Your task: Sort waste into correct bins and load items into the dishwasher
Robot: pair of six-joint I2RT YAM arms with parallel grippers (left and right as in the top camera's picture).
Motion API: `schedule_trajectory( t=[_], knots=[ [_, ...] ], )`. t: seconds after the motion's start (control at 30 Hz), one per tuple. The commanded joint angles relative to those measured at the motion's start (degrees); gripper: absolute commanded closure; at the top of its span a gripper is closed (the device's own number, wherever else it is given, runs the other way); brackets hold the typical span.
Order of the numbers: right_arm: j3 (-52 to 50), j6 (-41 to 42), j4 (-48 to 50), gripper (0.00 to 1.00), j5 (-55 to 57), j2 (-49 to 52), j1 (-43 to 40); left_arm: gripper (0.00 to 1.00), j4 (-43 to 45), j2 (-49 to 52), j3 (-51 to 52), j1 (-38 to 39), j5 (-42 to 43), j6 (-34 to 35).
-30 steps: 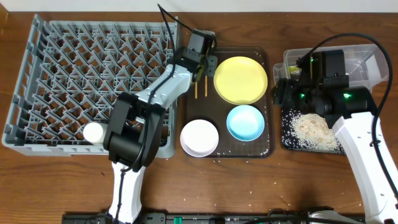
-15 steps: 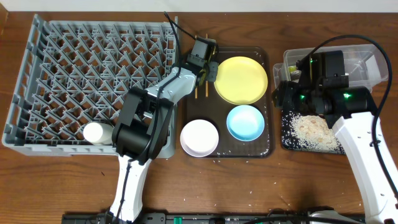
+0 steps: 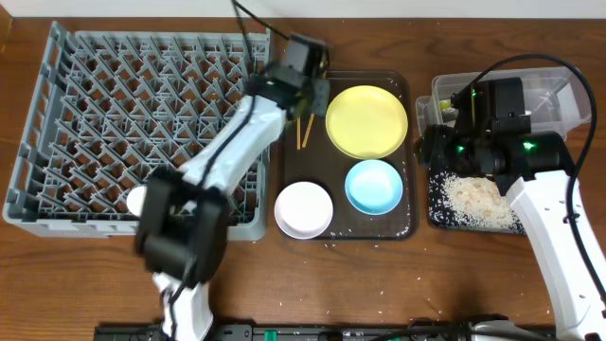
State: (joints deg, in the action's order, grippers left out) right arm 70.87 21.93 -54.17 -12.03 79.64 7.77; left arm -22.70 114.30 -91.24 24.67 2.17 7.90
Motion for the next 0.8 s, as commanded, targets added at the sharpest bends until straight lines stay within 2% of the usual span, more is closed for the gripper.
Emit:
schedule_trajectory(
  t=[0.0, 0.03, 0.07, 0.27, 0.43, 0.63, 0.7, 0.77],
  knots=[
    [0.2, 0.3, -0.4, 0.42, -0.3, -0.1, -0.2, 0.85, -2.3, -7.4, -0.5, -0.8, -0.3, 0.5],
    [0.2, 0.3, -0.6, 0.42, -0.3, -0.1, -0.2, 0.74, -2.1, -7.4, -0.5, -0.5, -0.3, 0.0],
    [0.2, 0.3, -0.8, 0.42, -0.3, -0.1, -0.2, 0.67, -1.9, -7.1, -0.5, -0.3, -0.3, -0.9],
    [0.2, 0.3, -0.9, 0.41, -0.3, -0.1, -0.2, 0.59, 3.9, 2.2, -0.5, 0.8, -0.3, -6.0],
    [0.2, 0.3, -1.0, 0.41, -0.3, -0.1, -0.2, 0.59, 8.1, 8.0, -0.5, 0.8, -4.2, -6.0],
    [0.2, 0.3, -0.9, 0.41, -0.3, -0.1, -0.2, 0.59, 11.3, 14.2, -0.5, 0.8, -4.4, -6.0],
    [0.2, 0.3, -0.9, 0.41, -0.3, -0.1, -0.2, 0.6, 11.3, 15.6, -0.5, 0.8, -4.4, -6.0],
    [0.2, 0.3, -0.9, 0.41, -0.3, -0.1, -0.2, 0.66, 11.3, 17.3, -0.5, 0.8, -4.4, -6.0]
  ],
)
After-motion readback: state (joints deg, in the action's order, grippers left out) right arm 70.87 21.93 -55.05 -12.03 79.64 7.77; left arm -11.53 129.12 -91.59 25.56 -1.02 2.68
